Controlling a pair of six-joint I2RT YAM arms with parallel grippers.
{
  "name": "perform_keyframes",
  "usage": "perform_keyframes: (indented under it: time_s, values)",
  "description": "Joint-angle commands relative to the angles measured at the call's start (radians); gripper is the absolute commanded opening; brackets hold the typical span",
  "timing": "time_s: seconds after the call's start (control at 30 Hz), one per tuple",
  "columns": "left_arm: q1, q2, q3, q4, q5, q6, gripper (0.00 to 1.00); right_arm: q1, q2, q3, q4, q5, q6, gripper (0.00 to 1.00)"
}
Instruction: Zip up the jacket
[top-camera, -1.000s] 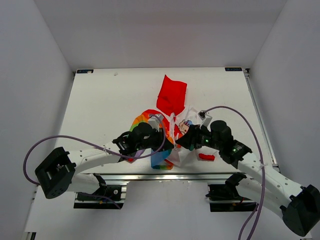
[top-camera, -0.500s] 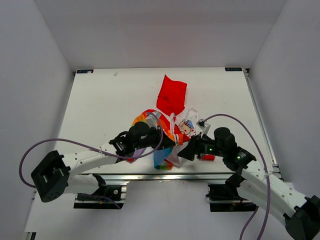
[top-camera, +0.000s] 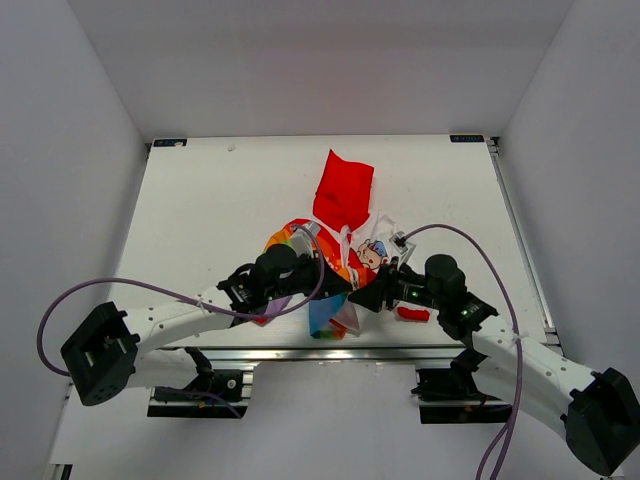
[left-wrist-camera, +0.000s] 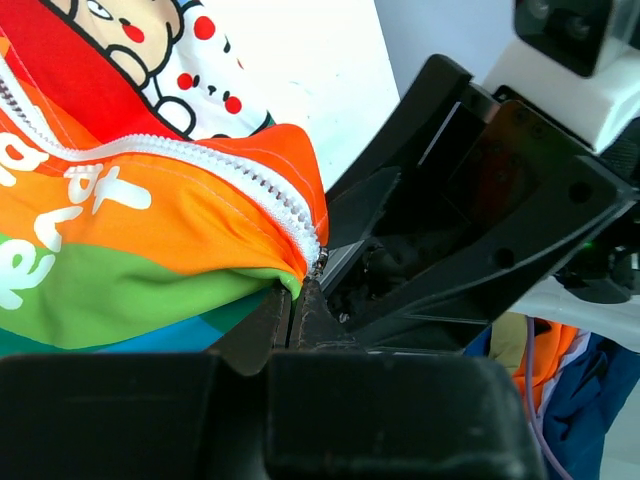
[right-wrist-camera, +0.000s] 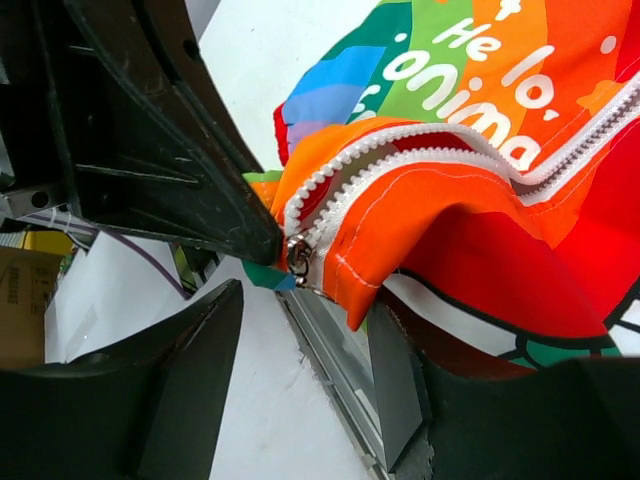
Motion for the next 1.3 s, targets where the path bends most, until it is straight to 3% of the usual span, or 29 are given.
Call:
perform_keyframes:
  time_s: [0.0,0.13,0.3,0.63,0.93,1.27]
  values:
    - [-0.006,-0.037,-0.004,0.037,0.017,-0.014,0.00,0.001,0.019,-0.022,0.128,0.006,0.024,0.58]
    - [-0.006,-0.040,0.002,0.031,0.013,-0.011,0.00,0.001,0.023,-0.036,0.159,0.004,0.039,0.58]
    - [-0.006,-0.049,-0.010,0.029,-0.013,-0.028,0.00,0.001,0.008,-0.060,0.232,-0.019,0.104,0.48]
    - [-0.006,-0.057,-0.011,0.037,-0.053,-0.056,0.00,0.001,-0.043,-0.123,0.315,-0.020,0.200,0.46]
    - [-0.006,-0.062,-0.021,0.049,-0.059,-0.066,0.00,0.004,-0.056,-0.146,0.350,-0.002,0.230,0.34]
    - [-0.006,-0.057,-0.024,0.066,-0.036,-0.068,0.00,0.008,-0.037,-0.140,0.346,0.030,0.228,0.35]
